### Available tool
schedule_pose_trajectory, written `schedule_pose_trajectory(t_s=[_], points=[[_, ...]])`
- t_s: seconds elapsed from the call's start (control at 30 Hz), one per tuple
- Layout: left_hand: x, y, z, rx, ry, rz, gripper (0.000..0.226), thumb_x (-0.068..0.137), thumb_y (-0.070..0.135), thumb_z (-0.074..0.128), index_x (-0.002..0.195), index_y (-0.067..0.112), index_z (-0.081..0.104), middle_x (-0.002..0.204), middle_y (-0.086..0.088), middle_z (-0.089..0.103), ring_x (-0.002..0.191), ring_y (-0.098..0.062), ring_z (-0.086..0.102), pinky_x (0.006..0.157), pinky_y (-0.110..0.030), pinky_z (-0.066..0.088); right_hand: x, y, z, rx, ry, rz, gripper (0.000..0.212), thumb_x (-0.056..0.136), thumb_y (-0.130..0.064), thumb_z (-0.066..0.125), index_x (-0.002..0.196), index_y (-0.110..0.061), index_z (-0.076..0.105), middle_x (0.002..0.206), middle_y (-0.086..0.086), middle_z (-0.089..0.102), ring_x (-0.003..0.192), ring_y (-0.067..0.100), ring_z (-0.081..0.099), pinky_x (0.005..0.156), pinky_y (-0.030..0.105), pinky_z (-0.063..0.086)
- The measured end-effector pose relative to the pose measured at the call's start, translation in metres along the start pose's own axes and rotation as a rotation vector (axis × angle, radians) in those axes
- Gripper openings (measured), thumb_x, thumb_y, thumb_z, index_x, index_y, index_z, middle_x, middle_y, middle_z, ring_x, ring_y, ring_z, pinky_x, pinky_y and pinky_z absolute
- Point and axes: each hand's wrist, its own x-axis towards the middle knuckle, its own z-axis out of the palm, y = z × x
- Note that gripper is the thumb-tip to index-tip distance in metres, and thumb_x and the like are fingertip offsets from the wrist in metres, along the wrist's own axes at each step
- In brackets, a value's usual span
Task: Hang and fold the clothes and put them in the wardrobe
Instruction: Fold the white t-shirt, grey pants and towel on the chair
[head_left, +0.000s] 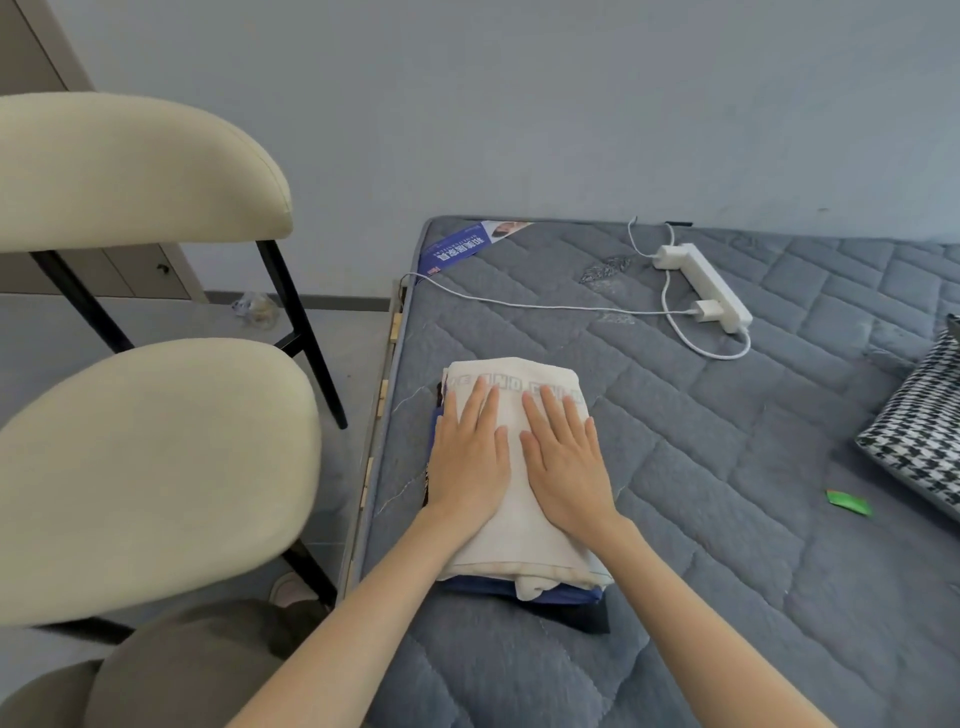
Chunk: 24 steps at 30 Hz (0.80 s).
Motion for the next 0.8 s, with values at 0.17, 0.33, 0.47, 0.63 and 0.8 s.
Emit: schedule_pose_trajectory(t_s=[0.17, 0.33, 0.47, 0.63, 0.8], points=[[0.004, -0.015, 0.028, -0.016, 0.044, -0.062, 0.053, 0.102, 0.028, 0.020, 0.152, 0.022, 0.004, 0.159, 0.012, -0.002, 0.146, -0.015, -0.009, 0.118, -0.037, -0.002, 0.001, 0.005, 0.019, 0.114, 0.008, 0.046, 0.048, 0.100, -0.045, 0.011, 0.147, -0.045, -0.002, 0.153, -0.018, -0.017, 0.144, 0.008, -0.018, 0.116, 0.036, -0.013], [0.009, -0.025, 0.037, -0.050, 0.049, -0.068, 0.055, 0.097, 0.033, 0.011, 0.151, 0.027, 0.005, 0.157, 0.017, -0.003, 0.145, -0.011, -0.011, 0.115, -0.034, -0.006, 0.009, 0.007, 0.033, 0.196, 0.039, 0.077, 0.046, 0.101, -0.040, 0.018, 0.143, -0.052, 0.002, 0.154, -0.020, -0.016, 0.143, 0.003, -0.019, 0.116, 0.035, -0.014], [0.009, -0.022, 0.035, -0.092, 0.042, -0.059, 0.058, 0.095, 0.035, 0.008, 0.151, 0.027, 0.004, 0.158, 0.017, -0.002, 0.144, -0.009, -0.013, 0.119, -0.037, 0.001, 0.009, 0.008, 0.029, 0.215, 0.035, 0.075, 0.048, 0.103, -0.035, 0.026, 0.142, -0.051, 0.004, 0.152, -0.022, -0.014, 0.145, 0.006, -0.015, 0.115, 0.033, -0.015], [-0.005, -0.028, 0.025, -0.303, -0.012, -0.143, 0.054, 0.100, 0.046, 0.025, 0.148, 0.044, 0.002, 0.156, 0.017, -0.014, 0.146, -0.011, -0.004, 0.113, -0.036, 0.023, -0.001, 0.008, 0.023, 0.284, 0.080, 0.089, 0.046, 0.101, -0.043, 0.028, 0.144, -0.051, 0.012, 0.157, -0.018, -0.007, 0.146, 0.007, -0.011, 0.117, 0.035, -0.007], [-0.015, -0.044, 0.020, -0.623, -0.061, -0.351, 0.073, 0.088, 0.068, 0.037, 0.146, 0.048, -0.001, 0.160, 0.007, -0.002, 0.146, -0.015, 0.007, 0.111, -0.038, 0.016, -0.012, 0.015, 0.013, 0.491, -0.011, 0.337, 0.055, 0.094, -0.062, 0.028, 0.142, -0.059, 0.003, 0.158, -0.017, -0.014, 0.147, 0.029, 0.003, 0.116, 0.052, 0.015]])
